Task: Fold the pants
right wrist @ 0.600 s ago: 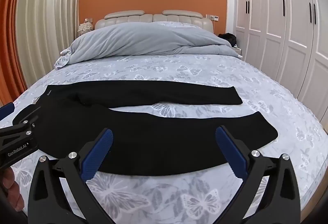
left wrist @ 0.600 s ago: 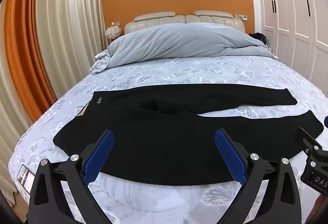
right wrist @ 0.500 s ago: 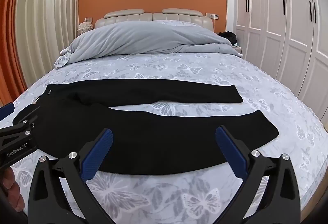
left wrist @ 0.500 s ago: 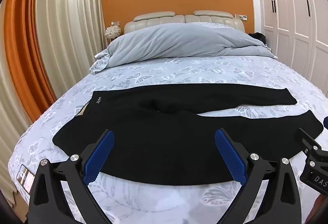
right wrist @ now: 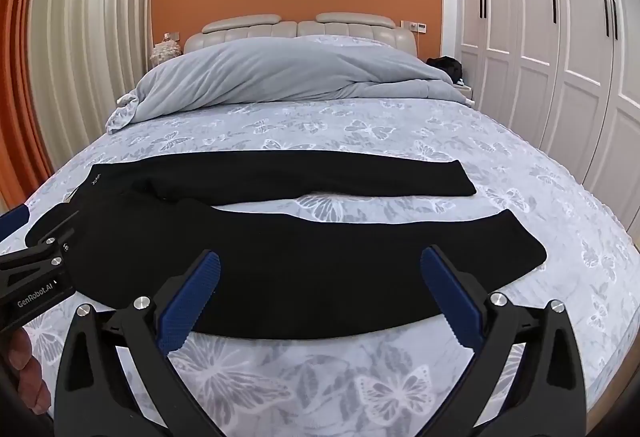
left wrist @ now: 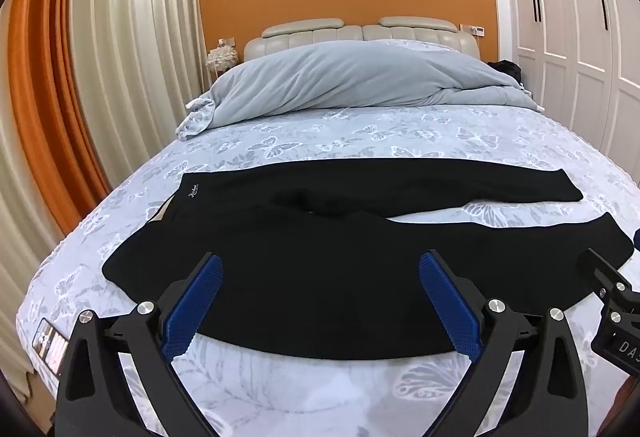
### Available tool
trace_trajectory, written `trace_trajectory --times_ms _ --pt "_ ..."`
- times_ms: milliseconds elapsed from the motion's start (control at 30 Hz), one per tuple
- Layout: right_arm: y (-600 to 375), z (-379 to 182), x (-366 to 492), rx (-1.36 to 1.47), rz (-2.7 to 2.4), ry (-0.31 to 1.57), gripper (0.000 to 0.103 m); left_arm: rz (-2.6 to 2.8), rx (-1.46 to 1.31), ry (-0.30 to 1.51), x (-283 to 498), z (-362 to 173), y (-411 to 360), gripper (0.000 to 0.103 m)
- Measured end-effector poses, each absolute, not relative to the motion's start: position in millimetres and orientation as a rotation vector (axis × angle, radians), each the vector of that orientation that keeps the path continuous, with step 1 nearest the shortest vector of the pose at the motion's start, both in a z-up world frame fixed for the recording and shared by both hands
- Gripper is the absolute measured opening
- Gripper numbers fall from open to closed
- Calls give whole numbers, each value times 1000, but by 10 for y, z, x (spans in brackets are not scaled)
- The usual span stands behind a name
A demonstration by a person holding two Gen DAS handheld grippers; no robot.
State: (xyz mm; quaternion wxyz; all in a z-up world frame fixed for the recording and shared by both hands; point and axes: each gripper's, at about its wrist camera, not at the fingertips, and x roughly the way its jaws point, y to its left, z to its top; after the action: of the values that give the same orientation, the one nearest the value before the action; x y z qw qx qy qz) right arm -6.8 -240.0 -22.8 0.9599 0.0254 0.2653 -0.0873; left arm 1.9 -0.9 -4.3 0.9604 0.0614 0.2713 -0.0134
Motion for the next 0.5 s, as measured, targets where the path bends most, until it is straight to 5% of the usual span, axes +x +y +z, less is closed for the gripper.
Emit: trace_trajectory --times_ms 500 --pt "-2444 -220 -58 63 -174 545 98 -18 125 558 19 -92 -45 97"
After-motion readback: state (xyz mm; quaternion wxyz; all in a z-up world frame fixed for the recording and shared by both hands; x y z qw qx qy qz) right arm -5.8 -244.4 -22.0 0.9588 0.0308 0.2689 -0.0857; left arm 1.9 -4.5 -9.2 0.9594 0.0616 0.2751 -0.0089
